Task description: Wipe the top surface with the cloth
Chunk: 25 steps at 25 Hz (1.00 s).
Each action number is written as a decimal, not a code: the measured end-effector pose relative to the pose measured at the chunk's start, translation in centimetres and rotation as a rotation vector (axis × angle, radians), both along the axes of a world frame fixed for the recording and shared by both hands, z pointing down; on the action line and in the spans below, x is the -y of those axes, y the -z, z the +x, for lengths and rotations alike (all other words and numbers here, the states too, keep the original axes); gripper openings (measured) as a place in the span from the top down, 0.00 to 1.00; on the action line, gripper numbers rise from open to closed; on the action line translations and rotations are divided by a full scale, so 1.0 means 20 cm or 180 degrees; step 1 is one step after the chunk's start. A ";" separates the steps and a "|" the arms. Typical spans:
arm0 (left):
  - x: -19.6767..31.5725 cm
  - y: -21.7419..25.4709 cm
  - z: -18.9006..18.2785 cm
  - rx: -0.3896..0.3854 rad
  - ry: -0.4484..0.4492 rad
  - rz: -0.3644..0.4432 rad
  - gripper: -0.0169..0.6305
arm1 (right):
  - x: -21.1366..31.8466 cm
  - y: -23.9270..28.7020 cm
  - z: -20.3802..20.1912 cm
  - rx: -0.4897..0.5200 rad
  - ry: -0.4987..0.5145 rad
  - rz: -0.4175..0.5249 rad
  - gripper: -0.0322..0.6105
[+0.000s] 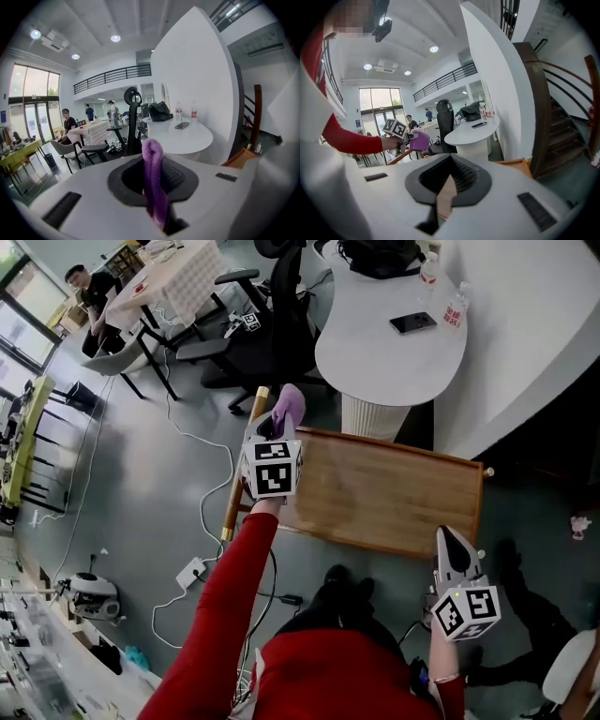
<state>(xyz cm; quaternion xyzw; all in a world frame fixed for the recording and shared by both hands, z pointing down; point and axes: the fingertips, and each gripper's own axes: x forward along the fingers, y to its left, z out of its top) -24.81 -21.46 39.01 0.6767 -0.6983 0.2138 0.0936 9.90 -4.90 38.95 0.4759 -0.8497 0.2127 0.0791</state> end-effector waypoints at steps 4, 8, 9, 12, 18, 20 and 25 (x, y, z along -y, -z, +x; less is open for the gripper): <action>0.00 -0.04 -0.07 -0.0081 0.0112 -0.0044 0.90 | 0.04 0.00 -0.06 -0.0004 0.0086 -0.0033 0.94; 0.01 -0.07 -0.15 -0.0110 0.0170 -0.0067 0.90 | 0.08 -0.01 -0.10 -0.0006 0.0127 -0.0071 0.94; 0.02 -0.08 -0.16 -0.0077 0.0167 -0.0078 0.90 | 0.09 -0.02 -0.11 -0.0006 0.0134 -0.0094 0.94; 0.05 -0.11 -0.18 0.0051 0.0176 -0.0144 0.90 | 0.09 -0.05 -0.11 -0.0026 0.0179 -0.0172 0.94; 0.08 -0.35 -0.14 0.0226 0.0297 -0.0566 0.90 | 0.06 -0.15 -0.09 -0.0056 0.0249 -0.0481 0.94; 0.04 -0.43 -0.14 0.0251 0.0371 -0.0695 0.90 | 0.04 -0.19 -0.09 -0.0076 0.0277 -0.0594 0.94; -0.17 -0.56 -0.17 0.0176 0.0539 -0.0887 0.90 | -0.02 -0.22 -0.11 -0.0098 0.0373 -0.0706 0.94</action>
